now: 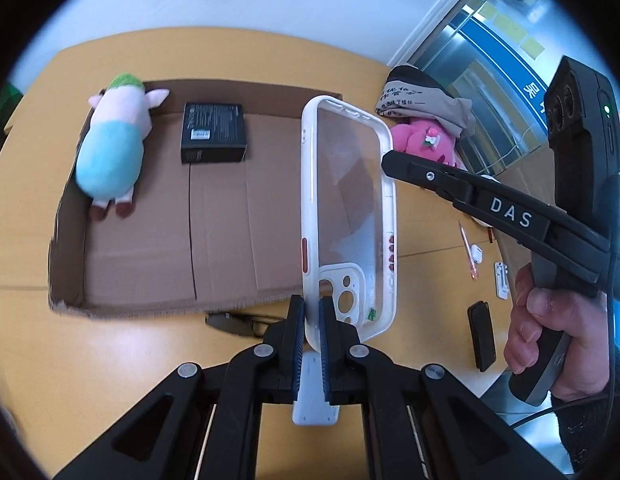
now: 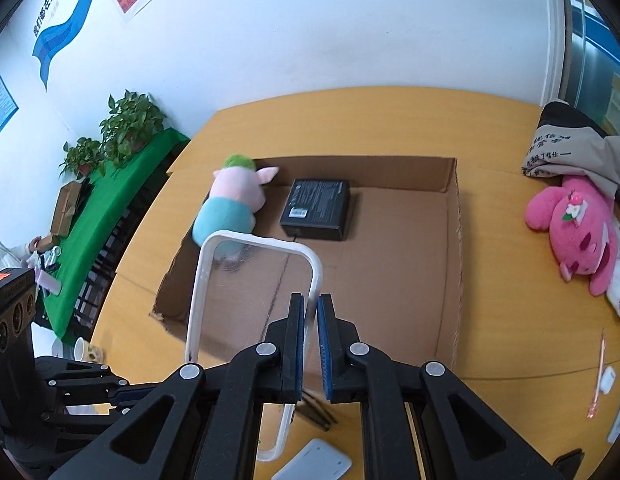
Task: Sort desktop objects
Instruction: 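Carry the phone case over the cardboard box and lower it inside, then open both grippers to release the phone case in the box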
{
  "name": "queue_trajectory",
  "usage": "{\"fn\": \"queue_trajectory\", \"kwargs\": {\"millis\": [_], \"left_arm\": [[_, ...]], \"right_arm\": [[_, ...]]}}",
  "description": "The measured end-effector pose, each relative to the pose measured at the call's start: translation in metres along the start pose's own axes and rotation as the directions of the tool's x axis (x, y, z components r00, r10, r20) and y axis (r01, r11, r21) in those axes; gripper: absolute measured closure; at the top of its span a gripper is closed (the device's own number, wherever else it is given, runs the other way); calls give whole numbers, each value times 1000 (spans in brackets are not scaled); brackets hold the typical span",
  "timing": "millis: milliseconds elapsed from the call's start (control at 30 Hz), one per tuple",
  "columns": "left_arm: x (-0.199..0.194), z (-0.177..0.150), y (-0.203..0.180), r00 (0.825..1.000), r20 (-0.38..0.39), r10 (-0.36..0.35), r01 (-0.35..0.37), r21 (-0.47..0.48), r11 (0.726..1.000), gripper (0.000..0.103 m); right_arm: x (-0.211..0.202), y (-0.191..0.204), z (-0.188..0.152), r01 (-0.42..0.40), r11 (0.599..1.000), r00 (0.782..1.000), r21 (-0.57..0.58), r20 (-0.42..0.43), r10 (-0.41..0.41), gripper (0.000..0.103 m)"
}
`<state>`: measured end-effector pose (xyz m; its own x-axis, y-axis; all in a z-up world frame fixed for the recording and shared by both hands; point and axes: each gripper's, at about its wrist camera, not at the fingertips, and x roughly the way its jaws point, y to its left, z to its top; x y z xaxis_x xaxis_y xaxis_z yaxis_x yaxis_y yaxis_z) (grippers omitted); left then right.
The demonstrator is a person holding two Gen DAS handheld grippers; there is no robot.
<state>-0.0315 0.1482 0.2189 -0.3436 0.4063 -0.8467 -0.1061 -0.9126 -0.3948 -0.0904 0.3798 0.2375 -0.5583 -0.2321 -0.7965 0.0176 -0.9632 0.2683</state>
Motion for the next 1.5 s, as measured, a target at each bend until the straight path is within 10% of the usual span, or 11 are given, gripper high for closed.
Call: {"fn": "queue_trajectory", "kwargs": {"millis": [933, 1367, 1500], "left_arm": [[186, 173, 59, 986, -158, -45, 28, -103, 994, 96], [236, 195, 57, 970, -242, 21, -42, -80, 996, 96], [215, 185, 56, 974, -221, 41, -59, -75, 995, 84]], "right_arm": [[210, -127, 132, 105, 994, 969, 40, -229, -93, 98], [270, -152, 126, 129, 992, 950, 2, -286, -123, 97], [242, -152, 126, 114, 993, 966, 26, -236, -104, 74]]}}
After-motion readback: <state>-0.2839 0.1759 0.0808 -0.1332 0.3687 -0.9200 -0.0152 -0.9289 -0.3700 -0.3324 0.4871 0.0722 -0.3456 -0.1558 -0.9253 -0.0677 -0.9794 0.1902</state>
